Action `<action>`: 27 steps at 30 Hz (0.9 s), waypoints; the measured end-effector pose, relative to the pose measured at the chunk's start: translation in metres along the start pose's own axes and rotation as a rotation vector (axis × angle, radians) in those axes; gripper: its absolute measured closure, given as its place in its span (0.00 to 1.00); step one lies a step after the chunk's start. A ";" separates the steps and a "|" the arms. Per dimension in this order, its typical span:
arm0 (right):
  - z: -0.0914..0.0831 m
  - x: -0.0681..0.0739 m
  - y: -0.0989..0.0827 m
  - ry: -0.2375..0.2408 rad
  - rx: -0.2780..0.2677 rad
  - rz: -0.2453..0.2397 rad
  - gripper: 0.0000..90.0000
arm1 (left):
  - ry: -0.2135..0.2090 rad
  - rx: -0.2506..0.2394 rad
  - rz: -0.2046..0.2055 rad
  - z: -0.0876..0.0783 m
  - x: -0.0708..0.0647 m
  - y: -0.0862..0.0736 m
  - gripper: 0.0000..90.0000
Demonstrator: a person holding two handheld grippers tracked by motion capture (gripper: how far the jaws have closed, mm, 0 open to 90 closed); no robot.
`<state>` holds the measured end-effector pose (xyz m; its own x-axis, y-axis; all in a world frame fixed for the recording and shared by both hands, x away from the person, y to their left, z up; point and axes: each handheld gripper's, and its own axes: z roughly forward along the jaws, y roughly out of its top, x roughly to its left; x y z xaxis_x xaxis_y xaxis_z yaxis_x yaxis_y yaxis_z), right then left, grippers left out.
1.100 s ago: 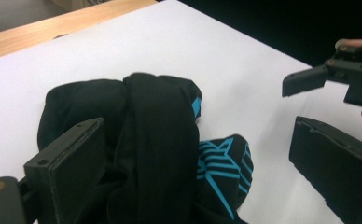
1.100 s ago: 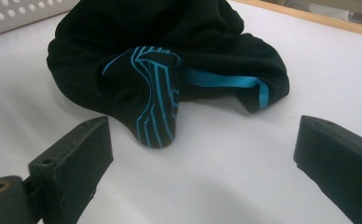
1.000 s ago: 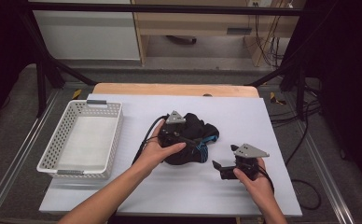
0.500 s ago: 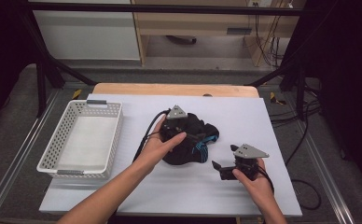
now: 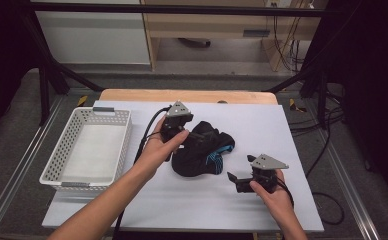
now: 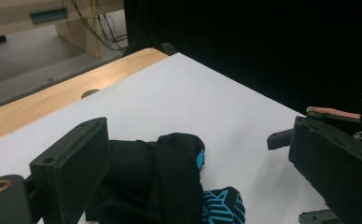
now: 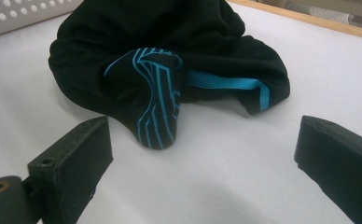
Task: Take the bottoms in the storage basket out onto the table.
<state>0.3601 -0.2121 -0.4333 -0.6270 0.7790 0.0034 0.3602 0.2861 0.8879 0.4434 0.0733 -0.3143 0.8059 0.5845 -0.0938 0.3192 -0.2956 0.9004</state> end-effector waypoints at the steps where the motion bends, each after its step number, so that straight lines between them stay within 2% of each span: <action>1: 0.000 0.000 0.000 -0.001 -0.001 -0.002 0.05 | 0.005 0.001 0.004 -0.002 0.001 0.001 0.06; 13: -0.002 0.001 -0.001 -0.006 -0.002 -0.004 0.05 | 0.010 -0.016 0.001 -0.025 0.013 0.004 0.06; 18: -0.001 0.002 -0.002 -0.009 0.000 -0.002 0.05 | 0.033 -0.031 -0.003 -0.040 0.019 0.007 0.06; 27: -0.001 0.003 -0.003 -0.011 0.004 -0.008 0.05 | 0.090 -0.047 -0.008 -0.076 0.034 0.008 0.06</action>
<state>0.3569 -0.2109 -0.4352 -0.6227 0.7824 -0.0090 0.3581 0.2952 0.8858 0.4354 0.1477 -0.2779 0.7544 0.6532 -0.0647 0.3002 -0.2558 0.9189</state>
